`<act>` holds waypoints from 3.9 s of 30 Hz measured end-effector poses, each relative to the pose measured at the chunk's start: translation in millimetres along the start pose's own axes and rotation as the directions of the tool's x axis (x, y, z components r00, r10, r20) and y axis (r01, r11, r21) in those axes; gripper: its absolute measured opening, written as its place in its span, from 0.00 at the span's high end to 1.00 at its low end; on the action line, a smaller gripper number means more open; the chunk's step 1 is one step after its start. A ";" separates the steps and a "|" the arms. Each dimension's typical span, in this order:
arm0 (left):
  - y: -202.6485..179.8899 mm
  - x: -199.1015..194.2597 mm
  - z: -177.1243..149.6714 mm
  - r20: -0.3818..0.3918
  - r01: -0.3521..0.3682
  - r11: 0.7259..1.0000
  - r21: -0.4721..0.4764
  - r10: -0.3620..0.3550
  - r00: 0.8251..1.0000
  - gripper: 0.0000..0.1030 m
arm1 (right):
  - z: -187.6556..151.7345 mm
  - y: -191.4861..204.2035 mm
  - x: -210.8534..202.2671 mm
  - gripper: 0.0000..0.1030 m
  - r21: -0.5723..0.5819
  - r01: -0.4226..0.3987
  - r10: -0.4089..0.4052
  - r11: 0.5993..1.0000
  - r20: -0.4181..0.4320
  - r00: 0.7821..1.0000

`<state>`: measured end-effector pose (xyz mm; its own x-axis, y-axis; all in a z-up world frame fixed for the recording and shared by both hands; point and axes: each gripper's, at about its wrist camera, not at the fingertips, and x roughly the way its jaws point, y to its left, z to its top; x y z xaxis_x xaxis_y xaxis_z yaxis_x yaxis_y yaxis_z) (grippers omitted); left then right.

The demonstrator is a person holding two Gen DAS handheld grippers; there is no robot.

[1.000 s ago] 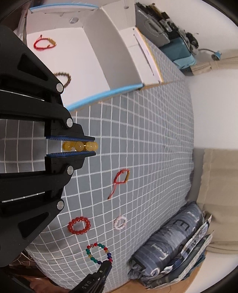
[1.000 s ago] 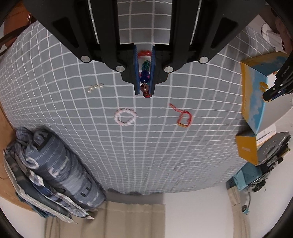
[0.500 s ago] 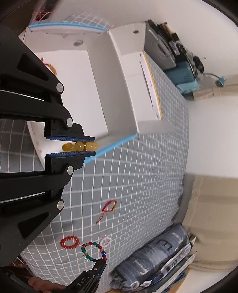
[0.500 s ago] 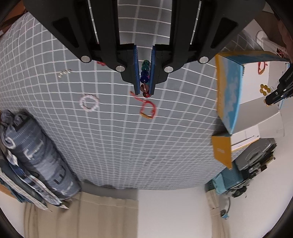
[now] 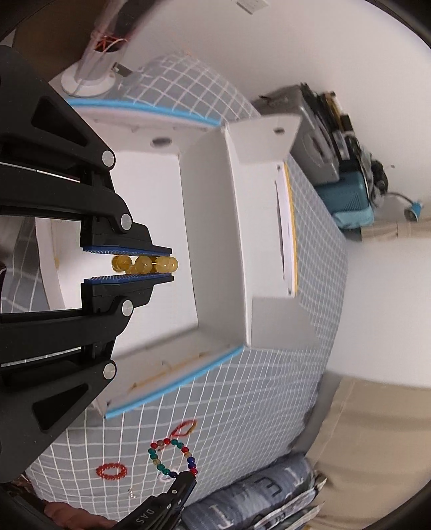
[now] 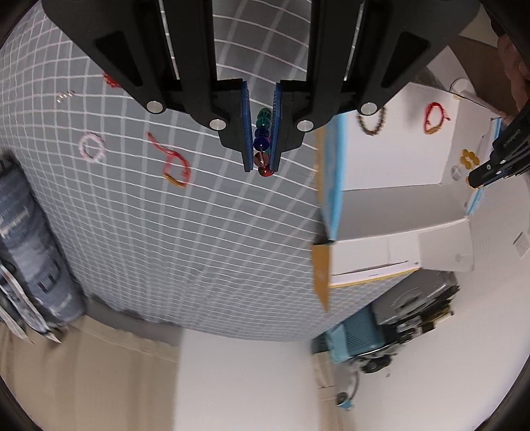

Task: Organize jewelry
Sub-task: 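Lift both held bracelets and carry them over the white box, then open both tools to release the bracelets into the white box, then move both open tools back from the box toward the bed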

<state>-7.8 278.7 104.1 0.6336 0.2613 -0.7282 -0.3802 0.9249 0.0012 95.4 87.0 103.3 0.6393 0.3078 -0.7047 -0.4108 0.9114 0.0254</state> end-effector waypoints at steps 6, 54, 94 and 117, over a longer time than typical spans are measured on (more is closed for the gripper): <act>40.3 8.3 -3.2 -0.024 -0.038 0.998 -0.056 0.037 0.999 0.91 | 9.5 47.1 15.7 0.91 -0.061 -0.058 0.057 0.996 -0.008 0.998; 92.1 70.2 -47.3 -0.210 -0.101 0.991 -0.091 0.080 0.974 0.37 | -28.5 149.3 82.9 0.34 -0.192 -0.130 0.097 0.973 -0.174 0.980; -133.3 33.8 -27.7 -0.031 0.163 0.983 0.082 -0.161 0.986 0.06 | -47.6 -111.1 -23.0 0.08 0.091 0.124 -0.128 0.988 0.033 0.991; -342.4 84.5 -95.3 -0.112 0.380 0.891 0.249 -0.363 0.925 0.06 | -126.8 -308.6 9.4 0.07 0.297 0.285 -0.274 0.911 -0.079 0.958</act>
<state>111.7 -42.3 -23.2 0.6488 -0.1252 -0.7506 0.0702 0.9920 -0.1048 145.7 -226.1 -1.1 0.6737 0.0234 -0.7387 0.0013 0.9995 0.0328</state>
